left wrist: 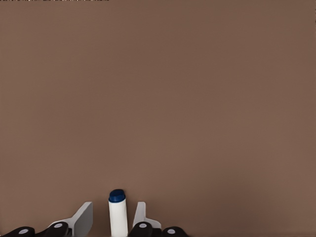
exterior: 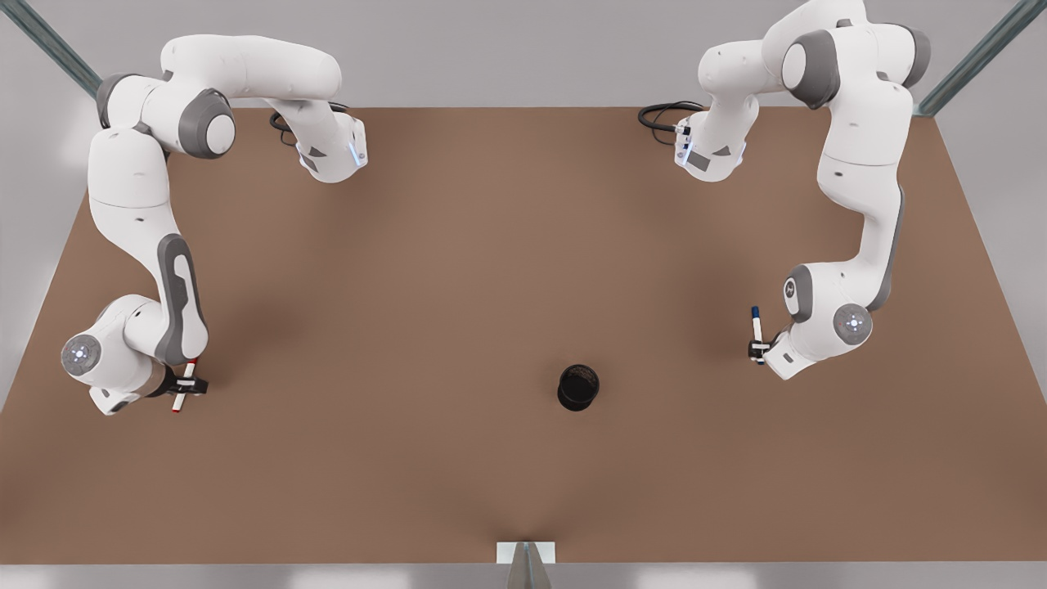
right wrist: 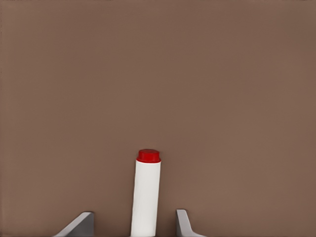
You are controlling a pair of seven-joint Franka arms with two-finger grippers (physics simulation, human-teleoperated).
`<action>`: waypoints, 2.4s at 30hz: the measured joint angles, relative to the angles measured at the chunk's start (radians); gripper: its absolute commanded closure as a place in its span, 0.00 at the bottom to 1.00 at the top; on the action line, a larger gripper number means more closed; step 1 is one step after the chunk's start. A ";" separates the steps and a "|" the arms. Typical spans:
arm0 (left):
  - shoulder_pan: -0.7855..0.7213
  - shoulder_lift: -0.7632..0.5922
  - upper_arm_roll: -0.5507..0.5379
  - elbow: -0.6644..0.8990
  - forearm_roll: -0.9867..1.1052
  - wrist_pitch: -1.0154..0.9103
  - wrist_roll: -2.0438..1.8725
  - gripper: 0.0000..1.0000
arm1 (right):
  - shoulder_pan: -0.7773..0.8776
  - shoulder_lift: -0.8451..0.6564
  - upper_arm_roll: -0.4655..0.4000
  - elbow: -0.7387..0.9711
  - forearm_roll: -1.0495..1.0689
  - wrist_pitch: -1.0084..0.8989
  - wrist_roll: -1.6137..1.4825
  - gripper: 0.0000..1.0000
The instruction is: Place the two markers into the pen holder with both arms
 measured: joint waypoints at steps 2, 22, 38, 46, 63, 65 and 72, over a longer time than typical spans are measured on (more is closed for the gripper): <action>0.000 0.000 0.000 0.000 0.000 0.002 0.007 0.50 | -0.001 -0.002 0.000 0.000 0.007 -0.001 -0.019 0.61; 0.000 0.016 -0.001 0.004 0.000 0.006 0.041 0.67 | 0.001 -0.151 0.108 0.025 -0.019 -0.054 -0.058 0.79; -0.006 0.015 -0.001 0.028 0.010 0.008 0.034 0.79 | 0.679 -0.122 0.335 0.332 -0.023 0.232 0.018 0.79; -0.009 -0.073 -0.021 0.170 -0.033 -0.074 0.018 0.79 | 0.997 0.206 0.167 0.759 -0.026 0.335 0.169 0.79; -0.007 -0.041 -0.026 0.196 -0.074 -0.153 0.006 0.79 | 1.042 0.466 0.087 0.850 -0.037 0.791 0.374 0.79; -0.007 -0.025 -0.026 0.197 -0.074 -0.154 0.005 0.79 | 1.058 0.496 0.052 0.848 -0.038 0.820 0.389 0.79; -0.009 -0.012 -0.026 0.196 -0.074 -0.156 0.004 0.79 | 1.089 0.519 0.017 0.841 -0.034 0.853 0.425 0.00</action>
